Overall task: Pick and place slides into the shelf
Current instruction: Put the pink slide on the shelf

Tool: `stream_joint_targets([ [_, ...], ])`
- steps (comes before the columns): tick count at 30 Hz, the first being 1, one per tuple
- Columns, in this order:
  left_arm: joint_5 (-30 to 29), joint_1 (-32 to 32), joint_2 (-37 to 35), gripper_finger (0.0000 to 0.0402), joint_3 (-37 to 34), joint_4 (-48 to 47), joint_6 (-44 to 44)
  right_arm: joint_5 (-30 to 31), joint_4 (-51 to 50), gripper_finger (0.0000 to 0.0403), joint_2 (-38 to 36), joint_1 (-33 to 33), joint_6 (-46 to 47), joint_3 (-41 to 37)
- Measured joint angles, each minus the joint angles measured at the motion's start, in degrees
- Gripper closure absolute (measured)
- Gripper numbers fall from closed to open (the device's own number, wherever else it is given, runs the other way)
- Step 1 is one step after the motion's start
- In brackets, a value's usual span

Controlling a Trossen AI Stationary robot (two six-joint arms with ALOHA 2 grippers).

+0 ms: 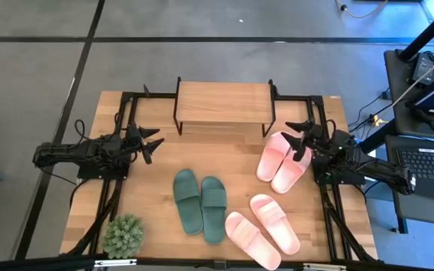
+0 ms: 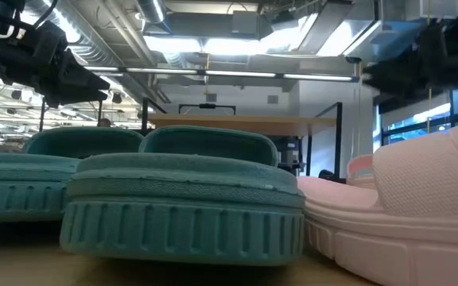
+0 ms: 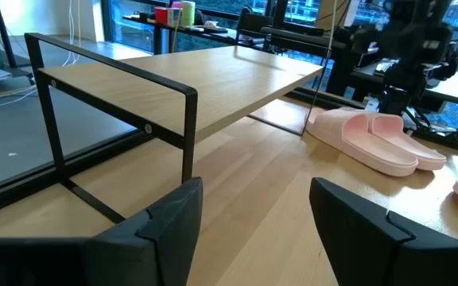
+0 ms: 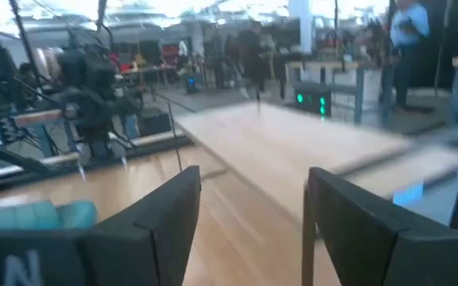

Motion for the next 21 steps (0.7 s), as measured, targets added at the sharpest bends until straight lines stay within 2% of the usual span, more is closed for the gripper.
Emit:
stream_joint_targets([
  [7,0.0,0.0,0.0,0.0177,0.0,0.0,0.0,-0.2,-8.0,0.0169,6.4,4.0,-4.5,12.9],
  [21,0.0,0.0,0.0,0.0177,0.0,0.0,0.0,0.1,-25.4,0.0169,29.8,8.8,-7.4,33.1],
])
